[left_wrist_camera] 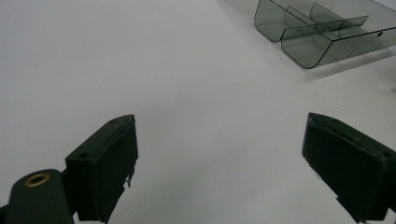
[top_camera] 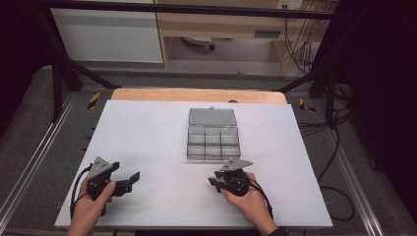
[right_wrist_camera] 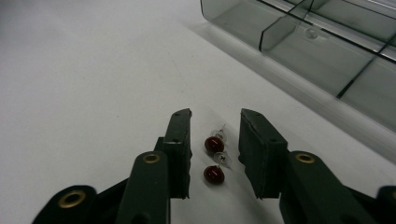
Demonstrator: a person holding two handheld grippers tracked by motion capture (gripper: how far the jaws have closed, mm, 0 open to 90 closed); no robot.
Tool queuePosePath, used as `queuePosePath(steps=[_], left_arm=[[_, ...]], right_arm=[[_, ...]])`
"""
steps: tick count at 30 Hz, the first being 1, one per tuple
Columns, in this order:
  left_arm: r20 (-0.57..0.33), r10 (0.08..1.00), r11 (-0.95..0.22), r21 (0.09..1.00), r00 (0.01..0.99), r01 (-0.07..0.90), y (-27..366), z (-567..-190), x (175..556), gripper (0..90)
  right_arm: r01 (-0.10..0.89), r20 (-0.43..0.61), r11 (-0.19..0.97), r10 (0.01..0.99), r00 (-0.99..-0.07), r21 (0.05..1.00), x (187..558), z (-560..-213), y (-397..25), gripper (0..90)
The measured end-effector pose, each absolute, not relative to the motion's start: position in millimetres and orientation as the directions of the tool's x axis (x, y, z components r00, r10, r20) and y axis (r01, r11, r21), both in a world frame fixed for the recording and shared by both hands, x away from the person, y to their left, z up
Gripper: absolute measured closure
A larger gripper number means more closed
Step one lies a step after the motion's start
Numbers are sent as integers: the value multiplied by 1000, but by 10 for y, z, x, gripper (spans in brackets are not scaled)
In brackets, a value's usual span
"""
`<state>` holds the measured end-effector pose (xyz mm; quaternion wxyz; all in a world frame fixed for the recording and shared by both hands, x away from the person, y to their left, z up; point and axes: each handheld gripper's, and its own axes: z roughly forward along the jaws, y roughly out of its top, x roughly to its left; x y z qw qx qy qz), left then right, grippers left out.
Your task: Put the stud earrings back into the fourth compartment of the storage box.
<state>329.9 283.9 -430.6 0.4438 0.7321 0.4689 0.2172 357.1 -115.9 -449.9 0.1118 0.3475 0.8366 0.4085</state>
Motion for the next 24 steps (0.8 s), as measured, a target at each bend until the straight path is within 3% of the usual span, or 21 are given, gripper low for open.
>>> queuePosePath(steps=[12,24], left_arm=[[-94,875,-175,854,475,490,2828,-4303,3295,111],[-90,875,-181,850,475,494,2830,-4308,3293,110]], right_arm=[[476,54,470,667,-743,743,3583,-4560,-1080,796],[461,103,396,660,-744,794,3601,-4479,-1131,800]])
